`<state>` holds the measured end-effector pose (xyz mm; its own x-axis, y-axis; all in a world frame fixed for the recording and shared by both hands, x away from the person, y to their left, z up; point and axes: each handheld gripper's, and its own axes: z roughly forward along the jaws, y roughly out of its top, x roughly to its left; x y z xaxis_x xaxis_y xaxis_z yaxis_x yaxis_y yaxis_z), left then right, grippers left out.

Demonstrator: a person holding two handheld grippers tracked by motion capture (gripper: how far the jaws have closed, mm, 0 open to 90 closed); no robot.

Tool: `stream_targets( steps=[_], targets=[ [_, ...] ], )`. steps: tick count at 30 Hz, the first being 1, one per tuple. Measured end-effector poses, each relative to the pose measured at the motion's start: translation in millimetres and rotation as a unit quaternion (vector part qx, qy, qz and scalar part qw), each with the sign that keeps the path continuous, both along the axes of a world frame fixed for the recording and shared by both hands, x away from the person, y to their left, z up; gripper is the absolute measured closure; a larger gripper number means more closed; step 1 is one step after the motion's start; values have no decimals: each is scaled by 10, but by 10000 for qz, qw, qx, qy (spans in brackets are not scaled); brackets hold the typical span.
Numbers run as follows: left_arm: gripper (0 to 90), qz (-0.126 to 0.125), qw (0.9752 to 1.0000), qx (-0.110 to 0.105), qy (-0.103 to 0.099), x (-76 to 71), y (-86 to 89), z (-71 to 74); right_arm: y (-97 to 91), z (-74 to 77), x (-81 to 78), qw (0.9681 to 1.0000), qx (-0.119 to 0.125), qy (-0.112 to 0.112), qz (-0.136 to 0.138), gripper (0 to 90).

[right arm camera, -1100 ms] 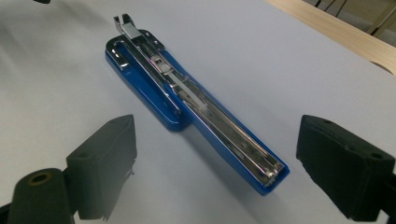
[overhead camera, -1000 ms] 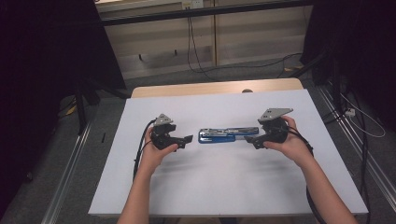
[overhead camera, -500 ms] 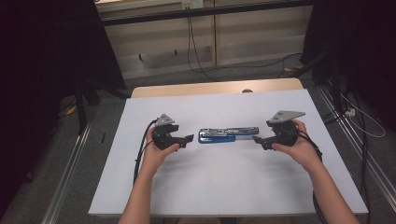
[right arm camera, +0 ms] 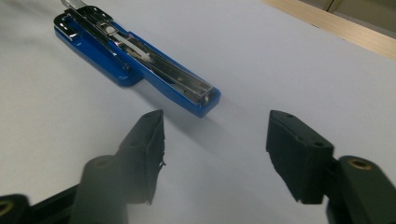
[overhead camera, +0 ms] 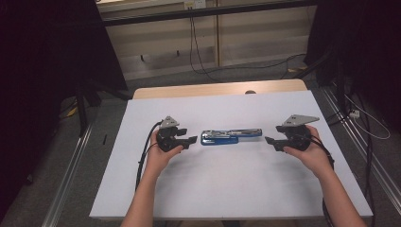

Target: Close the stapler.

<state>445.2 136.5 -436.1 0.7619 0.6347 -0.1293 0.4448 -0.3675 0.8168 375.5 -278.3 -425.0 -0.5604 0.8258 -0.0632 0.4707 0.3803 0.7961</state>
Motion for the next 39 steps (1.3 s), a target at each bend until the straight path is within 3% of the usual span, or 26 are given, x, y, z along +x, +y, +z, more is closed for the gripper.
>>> stream_targets(
  steps=[5,11,17,27,39],
  targets=[
    [517,-29,10000,-10,9,1,-14,-8,-10,-21,2,10000,-34,-27,-71,502],
    [664,-136,9999,4,12,-6,-43,-23,-21,-79,10,9998,-99,150,-56,596],
    [770,-105,9999,12,20,-15,-74,-38,9,-108,14,9998,-119,169,-63,729],
    [841,-191,9998,-18,67,-16,-150,-89,40,-183,58,9995,-100,215,-227,878],
    [893,-244,9997,-39,64,-9,-232,-148,77,-228,101,9992,-153,302,-191,900]
  ],
)
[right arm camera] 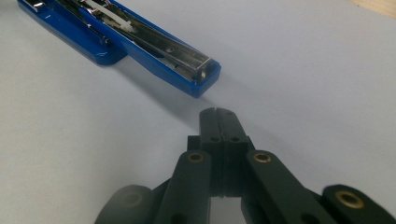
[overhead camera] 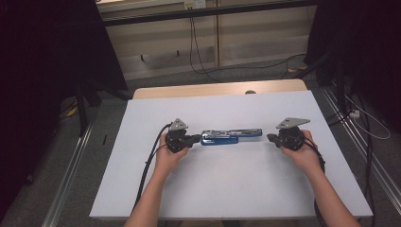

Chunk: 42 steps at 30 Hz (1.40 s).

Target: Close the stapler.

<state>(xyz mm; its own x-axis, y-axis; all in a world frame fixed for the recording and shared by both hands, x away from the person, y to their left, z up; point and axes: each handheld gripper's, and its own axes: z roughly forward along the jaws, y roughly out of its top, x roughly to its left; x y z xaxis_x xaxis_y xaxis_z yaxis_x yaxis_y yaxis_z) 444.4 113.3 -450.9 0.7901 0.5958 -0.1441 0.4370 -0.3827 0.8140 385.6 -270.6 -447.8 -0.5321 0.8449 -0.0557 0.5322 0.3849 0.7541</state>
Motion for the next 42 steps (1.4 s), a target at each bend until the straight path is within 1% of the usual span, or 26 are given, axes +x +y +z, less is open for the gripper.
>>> stream_targets(
  steps=[2,3,6,7,9,10,11,16,18,19,20,22,26,28,30,31,38,40,42],
  targets=[
    [899,-23,10000,22,-22,1,-6,1,10,-2,1,10000,-6,7,-8,900],
    [900,-25,10000,0,-10,-2,-11,1,10,-2,3,10000,-10,-6,1,900],
    [900,-30,10000,50,-47,-5,-31,-10,5,0,5,10000,9,-7,-9,900],
    [900,-18,10000,24,-47,-6,-44,-16,4,-1,6,10000,8,-11,-13,900],
    [900,-19,9999,92,-74,-1,-56,-22,5,-5,8,10000,-28,2,-29,900],
    [900,-33,10000,54,-75,0,-66,-28,7,-7,8,10000,-33,3,-31,900],
    [900,-18,10000,36,-53,-3,-75,-34,8,-10,10,10000,-12,9,-23,900],
    [900,-3,10000,57,-77,2,-84,-39,9,-19,24,10000,38,-5,-16,900],
    [900,-11,10000,50,-80,0,-97,-46,16,-20,28,10000,76,35,-44,900],
    [900,-23,9999,75,-84,1,-99,-49,18,-22,32,10000,72,29,-43,900],
    [900,-37,10000,56,-45,-1,-108,-54,21,-22,35,10000,65,35,-32,900],
    [900,-66,9999,118,-79,-2,-117,-60,30,-24,40,10000,70,36,-3,900],
    [900,-62,9999,93,-94,-1,-128,-64,48,-32,52,10000,42,44,43,900],
    [900,-88,9998,124,-109,0,-133,-66,54,-38,57,10000,48,64,39,900],
    [900,-77,9999,90,-96,-2,-141,-75,60,-46,65,10000,31,68,58,900],
    [900,-95,9998,149,-111,1,-138,-75,66,-50,67,9999,32,78,63,900],
    [900,-100,9997,151,-167,2,-142,-81,109,-73,92,9999,-12,106,109,900],
    [900,-102,9997,165,-175,1,-143,-82,115,-81,99,9999,-42,137,86,900],
    [900,-104,9996,178,-195,2,-145,-85,111,-92,106,9998,-19,150,105,900]
  ],
)
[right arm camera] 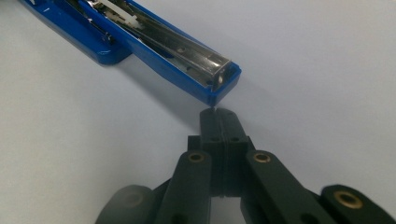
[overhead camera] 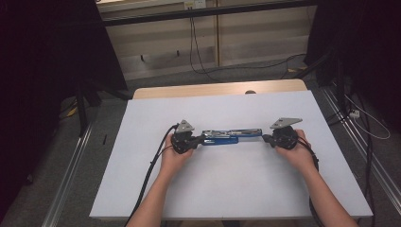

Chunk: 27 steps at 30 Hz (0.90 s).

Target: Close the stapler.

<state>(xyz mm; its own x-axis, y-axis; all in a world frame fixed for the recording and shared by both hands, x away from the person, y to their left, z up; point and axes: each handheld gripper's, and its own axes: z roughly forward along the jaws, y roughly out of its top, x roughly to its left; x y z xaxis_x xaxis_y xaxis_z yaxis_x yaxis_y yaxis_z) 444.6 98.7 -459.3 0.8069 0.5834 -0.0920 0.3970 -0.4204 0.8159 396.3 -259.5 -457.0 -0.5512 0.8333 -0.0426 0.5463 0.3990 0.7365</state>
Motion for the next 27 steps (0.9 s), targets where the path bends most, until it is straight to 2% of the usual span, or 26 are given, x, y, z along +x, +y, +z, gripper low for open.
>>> stream_targets(
  steps=[9,12,27],
  targets=[
    [900,25,10000,-16,11,3,-1,-7,14,-5,9,10000,-8,4,44,900],
    [900,27,10000,20,-79,5,-4,-7,21,-9,10,10000,-9,-1,62,900],
    [900,5,10000,-39,-15,5,-9,-18,25,-3,16,10000,41,-38,39,900]
  ],
)
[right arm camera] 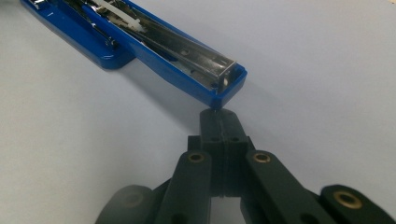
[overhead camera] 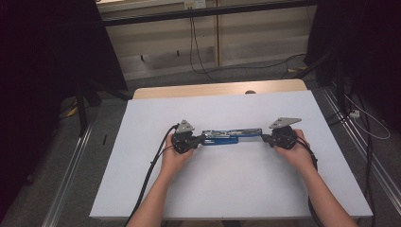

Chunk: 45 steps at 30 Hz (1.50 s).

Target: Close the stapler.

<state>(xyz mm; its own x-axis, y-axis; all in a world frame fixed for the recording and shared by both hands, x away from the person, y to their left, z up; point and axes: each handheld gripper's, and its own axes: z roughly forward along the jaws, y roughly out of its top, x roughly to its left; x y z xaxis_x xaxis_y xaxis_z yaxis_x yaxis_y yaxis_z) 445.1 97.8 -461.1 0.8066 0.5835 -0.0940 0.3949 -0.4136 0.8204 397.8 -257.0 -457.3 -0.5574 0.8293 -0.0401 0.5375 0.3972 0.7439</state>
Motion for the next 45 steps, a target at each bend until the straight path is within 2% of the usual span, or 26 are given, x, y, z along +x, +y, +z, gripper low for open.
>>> stream_targets(
  steps=[8,13,18,24,26,27,29,33,37,39,41,44,45],
  targets=[
    [900,-27,10000,15,-36,-2,-6,0,6,21,3,10000,14,-50,1,900],
    [900,-19,10000,-77,7,-5,-21,-9,16,44,7,9999,101,-101,8,900],
    [900,-57,10000,1,-13,-4,-22,-2,50,67,19,9997,171,-193,48,900],
    [900,-60,10000,-21,-6,-8,-25,-2,98,83,21,9994,193,-281,108,900],
    [900,-79,9999,-75,63,-9,-24,-7,105,82,22,9993,193,-281,139,900],
    [900,-39,9998,-172,122,-17,-30,-6,107,80,23,9994,182,-280,136,900],
    [900,-134,9998,-61,112,-21,-30,-5,109,81,24,9993,186,-274,156,900],
    [900,-176,9993,-260,201,-33,-27,4,118,80,26,9991,270,-273,175,900],
    [900,-179,9990,-364,169,-42,6,51,135,73,7,9989,356,-242,189,900],
    [851,-100,9989,-421,196,-52,29,68,138,78,-13,9986,418,-242,207,891],
    [796,-150,9988,-434,183,-56,64,83,143,89,-38,9984,449,-255,218,846],
    [654,-45,9983,-522,262,-74,109,118,136,107,-84,9979,556,-278,183,772],
    [641,-58,9981,-559,242,-80,126,131,131,112,-103,9977,594,-277,167,738]
  ],
)
